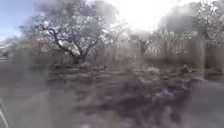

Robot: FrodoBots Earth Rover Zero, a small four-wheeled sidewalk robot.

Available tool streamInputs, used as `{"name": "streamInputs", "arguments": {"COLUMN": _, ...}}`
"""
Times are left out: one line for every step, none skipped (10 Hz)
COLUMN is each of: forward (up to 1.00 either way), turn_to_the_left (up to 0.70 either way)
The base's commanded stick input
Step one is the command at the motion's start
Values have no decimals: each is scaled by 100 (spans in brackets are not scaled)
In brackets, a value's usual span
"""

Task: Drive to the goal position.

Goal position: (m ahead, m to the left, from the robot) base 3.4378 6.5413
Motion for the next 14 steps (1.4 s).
{"name": "streamInputs", "arguments": {"forward": 0, "turn_to_the_left": 45}}
{"name": "streamInputs", "arguments": {"forward": 0, "turn_to_the_left": 45}}
{"name": "streamInputs", "arguments": {"forward": 0, "turn_to_the_left": 45}}
{"name": "streamInputs", "arguments": {"forward": 0, "turn_to_the_left": 45}}
{"name": "streamInputs", "arguments": {"forward": 0, "turn_to_the_left": 45}}
{"name": "streamInputs", "arguments": {"forward": 0, "turn_to_the_left": 45}}
{"name": "streamInputs", "arguments": {"forward": 0, "turn_to_the_left": 45}}
{"name": "streamInputs", "arguments": {"forward": 0, "turn_to_the_left": 45}}
{"name": "streamInputs", "arguments": {"forward": 0, "turn_to_the_left": 45}}
{"name": "streamInputs", "arguments": {"forward": 0, "turn_to_the_left": 45}}
{"name": "streamInputs", "arguments": {"forward": 0, "turn_to_the_left": 45}}
{"name": "streamInputs", "arguments": {"forward": 0, "turn_to_the_left": 45}}
{"name": "streamInputs", "arguments": {"forward": 0, "turn_to_the_left": 45}}
{"name": "streamInputs", "arguments": {"forward": 0, "turn_to_the_left": 45}}
